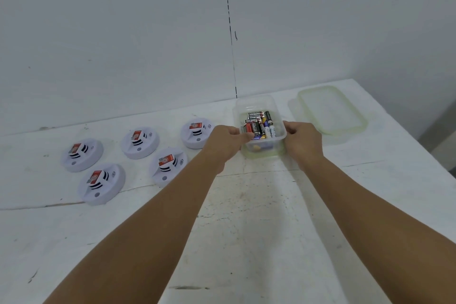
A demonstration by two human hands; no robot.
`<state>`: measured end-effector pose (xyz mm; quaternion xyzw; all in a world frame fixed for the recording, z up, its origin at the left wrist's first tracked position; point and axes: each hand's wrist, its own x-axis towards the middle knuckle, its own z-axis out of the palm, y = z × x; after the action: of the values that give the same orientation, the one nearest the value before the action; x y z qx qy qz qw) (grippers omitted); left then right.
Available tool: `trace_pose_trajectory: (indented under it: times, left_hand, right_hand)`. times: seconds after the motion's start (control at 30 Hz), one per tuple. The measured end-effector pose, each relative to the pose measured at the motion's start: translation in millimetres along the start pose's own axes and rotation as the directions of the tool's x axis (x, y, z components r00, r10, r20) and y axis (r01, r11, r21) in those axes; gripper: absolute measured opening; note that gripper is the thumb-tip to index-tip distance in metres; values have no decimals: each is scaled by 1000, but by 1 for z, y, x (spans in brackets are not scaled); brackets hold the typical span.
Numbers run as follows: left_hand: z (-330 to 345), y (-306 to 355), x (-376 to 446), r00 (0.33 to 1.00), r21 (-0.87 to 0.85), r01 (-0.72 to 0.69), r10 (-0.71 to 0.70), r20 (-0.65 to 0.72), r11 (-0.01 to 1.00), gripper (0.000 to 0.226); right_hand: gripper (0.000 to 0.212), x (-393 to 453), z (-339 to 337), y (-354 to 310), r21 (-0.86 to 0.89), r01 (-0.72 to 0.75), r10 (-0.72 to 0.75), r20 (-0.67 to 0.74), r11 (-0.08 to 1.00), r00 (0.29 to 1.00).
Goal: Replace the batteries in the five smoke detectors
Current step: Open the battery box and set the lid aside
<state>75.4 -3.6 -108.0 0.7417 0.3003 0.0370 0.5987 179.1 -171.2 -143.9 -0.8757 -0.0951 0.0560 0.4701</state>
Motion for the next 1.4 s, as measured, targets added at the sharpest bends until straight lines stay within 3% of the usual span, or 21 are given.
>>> trace_pose_trajectory:
  times: [0.2, 0.3, 0.33, 0.4, 0.47, 0.57, 0.6, 0.67, 0.77, 0.87, 1.03, 1.17, 1.3, 1.4]
  left_hand:
    - [1, -1, -5, 1000, 32, -8, 9, -22, 999, 31]
    - [4, 2, -23, 990, 153, -55, 74, -123, 987, 79]
    - [6, 2, -31, 973, 188, -102, 137, -187, 977, 84]
    - [14, 4, -46, 915, 182, -232, 278, -292, 956, 78]
    - [26, 8, -60, 858, 178, -357, 397, -325, 917, 57]
    - [52, 17, -77, 836, 241, -451, 501, -224, 860, 17]
    - [62, 22, -82, 846, 251, -455, 503, -179, 854, 15]
    - [84, 29, -84, 899, 232, -401, 430, -87, 886, 23]
    - [114, 39, -80, 982, 57, -179, 175, 73, 982, 28]
    - [140, 46, -75, 984, -112, 25, -4, 180, 993, 28]
    - [162, 60, -66, 942, -277, 281, -209, 263, 919, 36]
    - [169, 66, -61, 919, -357, 360, -262, 296, 862, 40]
    - [172, 71, -51, 917, -450, 390, -297, 265, 803, 25]
    - [172, 71, -43, 918, -483, 396, -319, 235, 781, 29]
  right_hand:
    - [28, -8, -4, 3, 12, 9, -9, 43, 1000, 999]
    - [32, -30, -19, -1, 65, 8, -12, 51, 998, 999]
    - [32, -38, -24, 1, 90, 0, -3, 30, 996, 1000]
    - [24, -52, -37, 8, 120, -4, 7, -28, 993, 1000]
    - [17, -60, -53, 18, 132, -17, 27, -73, 991, 997]
    - [17, -63, -81, 34, 141, -73, 90, -115, 987, 989]
    - [18, -62, -90, 40, 155, -93, 115, -142, 984, 983]
    - [22, -60, -106, 47, 234, -127, 178, -213, 964, 961]
    - [14, -48, -122, 49, 348, -132, 241, -291, 928, 926]
    - [20, -31, -128, 49, 311, -73, 179, -328, 948, 927]
    - [37, -21, -131, 48, 157, 36, -8, -179, 987, 984]
    - [29, -22, -131, 46, 94, 70, -52, -181, 993, 982]
    - [25, -23, -132, 44, 81, 79, -68, -135, 994, 989]
    - [27, -24, -132, 41, 66, 71, -63, -114, 995, 991]
